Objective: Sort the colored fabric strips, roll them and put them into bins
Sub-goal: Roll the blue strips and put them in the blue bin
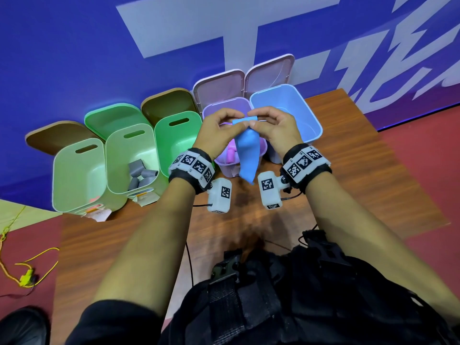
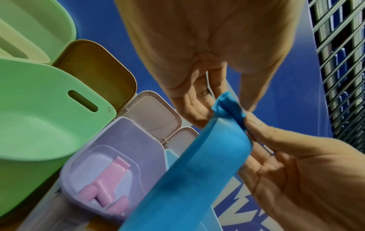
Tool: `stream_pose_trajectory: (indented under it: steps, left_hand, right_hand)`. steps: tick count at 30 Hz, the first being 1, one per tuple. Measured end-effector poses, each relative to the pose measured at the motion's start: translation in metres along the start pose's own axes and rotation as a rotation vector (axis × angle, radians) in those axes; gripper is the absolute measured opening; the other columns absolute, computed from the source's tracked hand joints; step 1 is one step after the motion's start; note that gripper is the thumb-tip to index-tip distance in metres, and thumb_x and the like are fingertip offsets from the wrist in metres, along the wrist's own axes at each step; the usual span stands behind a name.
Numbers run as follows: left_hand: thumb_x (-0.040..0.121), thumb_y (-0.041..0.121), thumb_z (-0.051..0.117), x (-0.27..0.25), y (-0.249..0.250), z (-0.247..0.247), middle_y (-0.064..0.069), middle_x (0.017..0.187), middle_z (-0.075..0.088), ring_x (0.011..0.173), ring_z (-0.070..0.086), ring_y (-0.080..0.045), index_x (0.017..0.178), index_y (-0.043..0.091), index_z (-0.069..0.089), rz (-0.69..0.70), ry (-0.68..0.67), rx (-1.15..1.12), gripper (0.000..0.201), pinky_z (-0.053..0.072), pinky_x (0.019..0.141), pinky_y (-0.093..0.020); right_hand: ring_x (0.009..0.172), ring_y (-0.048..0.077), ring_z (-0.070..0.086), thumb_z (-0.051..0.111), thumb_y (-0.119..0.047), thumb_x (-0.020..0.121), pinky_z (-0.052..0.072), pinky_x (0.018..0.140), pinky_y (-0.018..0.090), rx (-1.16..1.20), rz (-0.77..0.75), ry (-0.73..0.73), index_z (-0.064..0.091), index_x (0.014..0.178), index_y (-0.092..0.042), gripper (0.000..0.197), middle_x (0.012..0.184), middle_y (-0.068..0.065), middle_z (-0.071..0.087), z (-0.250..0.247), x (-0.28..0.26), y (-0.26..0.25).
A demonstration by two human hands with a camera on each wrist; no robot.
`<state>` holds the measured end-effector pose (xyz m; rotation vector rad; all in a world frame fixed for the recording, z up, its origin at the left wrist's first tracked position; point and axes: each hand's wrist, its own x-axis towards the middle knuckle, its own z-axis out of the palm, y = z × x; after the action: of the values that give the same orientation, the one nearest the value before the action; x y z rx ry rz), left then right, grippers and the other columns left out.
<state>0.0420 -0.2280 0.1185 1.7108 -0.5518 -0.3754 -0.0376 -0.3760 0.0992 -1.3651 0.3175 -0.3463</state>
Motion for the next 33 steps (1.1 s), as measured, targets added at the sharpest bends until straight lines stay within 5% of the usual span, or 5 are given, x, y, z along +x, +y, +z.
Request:
stream_pose_trajectory:
  steps: [4,10,14,19,33]
  left_hand:
    - [0.086,0.011,0.072,0.0007,-0.0018,-0.0009,0.001,0.088,0.070,0.085,0.063,-0.019,0.089,0.020,0.070,-0.003,0.009,0.019,0.009,0.056,0.090,-0.050]
    - [0.083,0.000,0.074,-0.0001,0.0020,-0.0019,0.002,0.089,0.069,0.079,0.065,-0.013,0.096,0.010,0.069,0.006,0.004,0.008,0.017,0.057,0.085,-0.030]
    - [0.082,-0.001,0.074,-0.0014,0.0010,-0.0009,-0.003,0.092,0.068,0.081,0.064,-0.010,0.098,0.006,0.067,0.001,0.013,-0.027,0.019,0.054,0.081,-0.024]
    - [0.086,0.002,0.072,-0.0026,-0.0003,0.0001,-0.007,0.086,0.068,0.080,0.064,-0.016,0.095,0.009,0.067,-0.001,0.019,-0.046,0.013,0.055,0.082,-0.028]
    - [0.086,0.003,0.072,-0.0032,0.0022,-0.0001,0.000,0.086,0.067,0.082,0.060,-0.015,0.094,0.012,0.068,0.033,0.014,-0.029,0.013,0.055,0.083,-0.029]
  right_hand:
    - [0.104,0.043,0.067,0.073,-0.008,0.078,0.055,0.095,0.049,0.006,0.007,-0.001,0.075,0.095,-0.016,0.019,0.105,0.025,0.071,-0.0008,0.0013,0.0035]
    - [0.087,0.021,0.067,0.068,-0.011,0.090,0.055,0.083,0.035,0.001,0.023,0.023,0.073,0.095,-0.011,0.007,0.095,0.015,0.071,0.0030,0.0008,0.0018]
    - [0.086,0.022,0.067,0.068,-0.007,0.087,0.056,0.082,0.032,-0.048,-0.022,0.009,0.072,0.099,-0.007,0.014,0.094,0.017,0.070,0.0004,0.0014,-0.0001]
    - [0.103,0.034,0.067,0.072,-0.012,0.083,0.058,0.089,0.039,-0.051,-0.035,0.031,0.074,0.097,-0.011,0.014,0.105,0.019,0.070,-0.0003,0.0009,0.0016]
    - [0.105,0.032,0.067,0.071,-0.017,0.086,0.057,0.091,0.039,-0.052,-0.020,0.018,0.072,0.104,-0.012,0.019,0.108,0.024,0.069,-0.0016,-0.0034,-0.0005]
